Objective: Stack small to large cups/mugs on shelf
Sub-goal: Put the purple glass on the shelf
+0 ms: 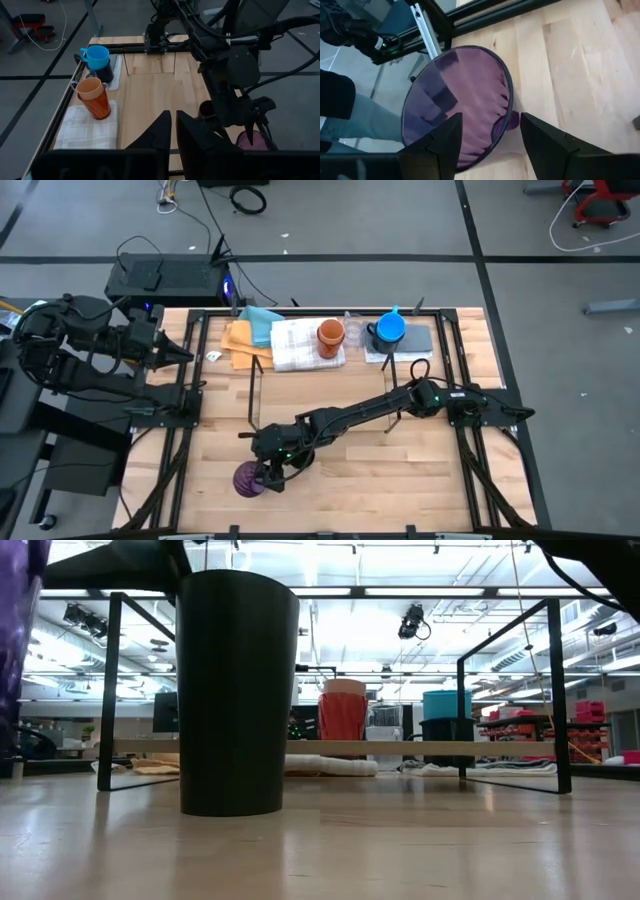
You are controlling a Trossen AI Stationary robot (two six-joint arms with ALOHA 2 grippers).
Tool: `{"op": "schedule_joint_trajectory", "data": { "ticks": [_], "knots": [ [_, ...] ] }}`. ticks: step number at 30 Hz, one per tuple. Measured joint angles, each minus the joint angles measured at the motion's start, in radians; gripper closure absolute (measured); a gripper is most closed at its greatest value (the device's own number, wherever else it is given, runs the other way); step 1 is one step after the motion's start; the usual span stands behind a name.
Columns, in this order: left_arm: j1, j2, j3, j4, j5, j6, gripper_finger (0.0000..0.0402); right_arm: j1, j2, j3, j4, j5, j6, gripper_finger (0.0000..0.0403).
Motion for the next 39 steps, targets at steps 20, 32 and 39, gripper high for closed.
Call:
{"op": "schedule_joint_trajectory", "data": {
  "ticks": [20,32,39],
  "knots": [
    [0.0,0.0,0.0,-0.015,0.0,0.0,0.0373,-0.01,0.0,0.0,0.042,-0.032,-0.001,0.0356],
    [0.0,0.0,0.0,-0.015,0.0,0.001,0.0366,-0.011,0.001,0.0,0.04,-0.042,-0.012,0.0396],
    [0.0,-0.001,0.0,-0.017,0.0,0.002,0.0371,-0.012,-0.002,0.014,0.023,-0.035,-0.026,0.0396]
  ]
}}
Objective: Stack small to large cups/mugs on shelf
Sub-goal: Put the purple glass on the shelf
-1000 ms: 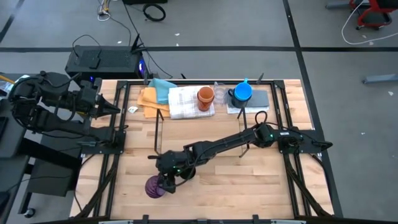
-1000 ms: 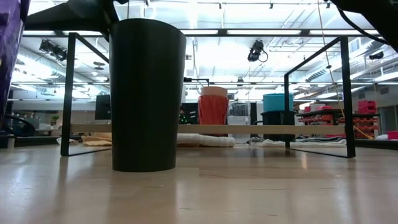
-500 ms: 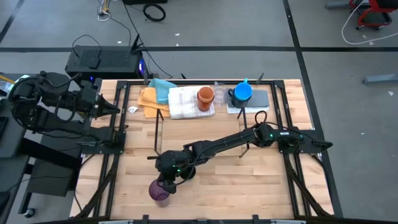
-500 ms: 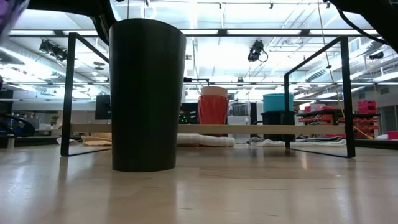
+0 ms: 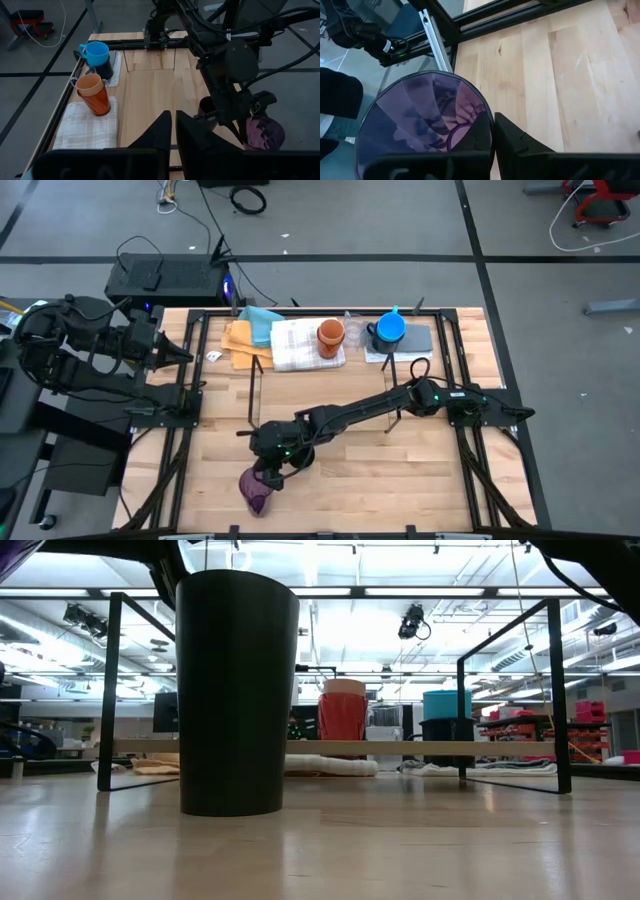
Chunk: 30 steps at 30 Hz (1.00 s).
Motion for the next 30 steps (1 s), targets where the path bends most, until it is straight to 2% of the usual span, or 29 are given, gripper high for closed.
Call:
{"op": "schedule_joint_trajectory", "data": {
  "ticks": [5,8,15,20,24,30],
  "knots": [
    [0.0,0.0,0.0,-0.014,0.0,0.0,0.0376,-0.007,-0.006,0.076,-0.03,-0.003,-0.032,0.0396],
    [0.0,0.0,0.0,-0.014,0.0,0.0,0.0374,-0.012,-0.039,0.069,-0.043,0.006,-0.032,0.0396],
    [0.0,0.0,0.0,-0.013,0.0,0.0,0.0368,-0.021,-0.167,0.073,-0.075,0.03,-0.06,0.0396],
    [0.0,0.0,0.0,-0.012,0.0,0.0,0.0375,-0.036,-0.292,0.073,-0.116,0.122,-0.115,0.0396],
    [0.0,0.0,0.0,-0.012,0.0,-0.003,0.0378,-0.052,-0.391,0.077,-0.207,0.247,-0.154,0.0396],
    [0.0,0.0,0.0,-0.012,0.0,-0.003,0.037,-0.096,-0.427,0.075,-0.416,0.456,-0.119,0.0396]
  ]
}}
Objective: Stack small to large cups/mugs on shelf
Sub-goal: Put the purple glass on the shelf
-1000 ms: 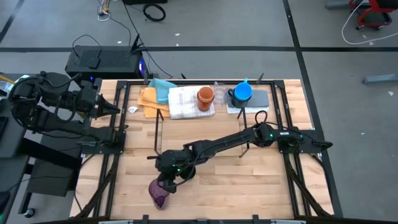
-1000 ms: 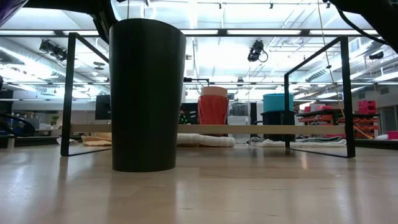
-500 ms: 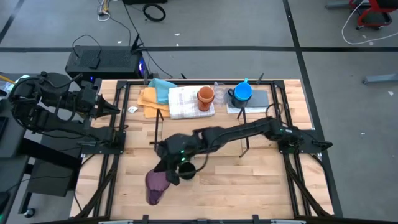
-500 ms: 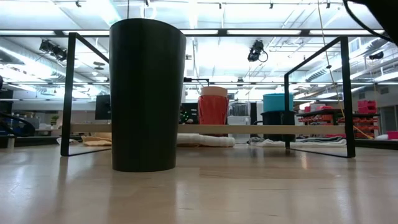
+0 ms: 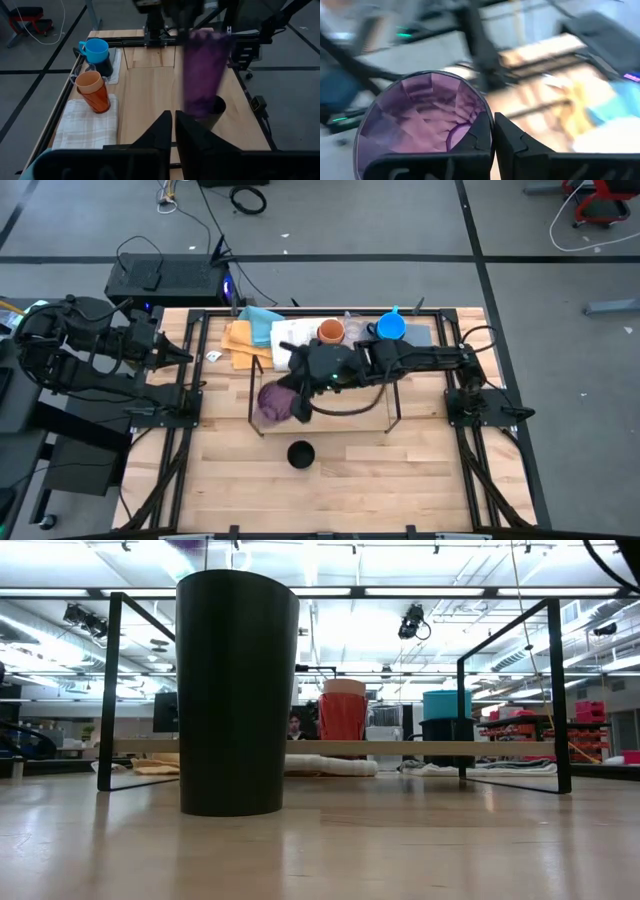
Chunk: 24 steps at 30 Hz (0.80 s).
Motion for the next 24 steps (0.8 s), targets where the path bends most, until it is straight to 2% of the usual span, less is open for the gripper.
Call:
{"op": "schedule_joint_trajectory", "data": {
  "ticks": [8,18,24],
  "knots": [
    [0.0,0.0,0.0,0.0,0.0,-0.001,0.0366,-0.107,0.087,-0.002,-0.02,0.016,0.026,0.0396],
    [0.0,0.0,0.0,0.0,0.0,-0.008,0.0378,-0.216,0.093,-0.001,-0.122,-0.001,0.055,0.0396],
    [0.0,0.0,0.0,0.001,0.0,0.0,0.0371,-0.261,0.13,-0.001,-0.141,-0.065,0.073,0.0396]
  ]
}}
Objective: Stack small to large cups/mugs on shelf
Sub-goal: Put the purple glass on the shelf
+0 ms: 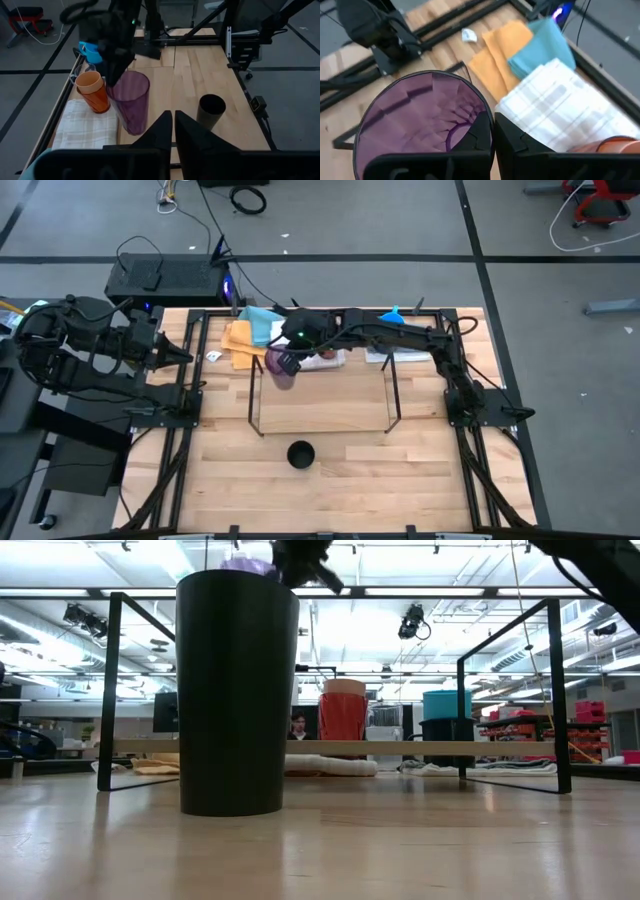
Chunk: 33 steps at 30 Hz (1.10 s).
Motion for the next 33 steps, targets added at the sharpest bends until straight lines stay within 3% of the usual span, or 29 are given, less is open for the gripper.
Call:
{"op": "schedule_joint_trajectory", "data": {
  "ticks": [33],
  "knots": [
    [0.0,0.0,0.0,0.007,0.0,0.002,0.0378,-0.025,0.055,-0.074,0.066,0.013,0.168,0.0396]
  ]
}}
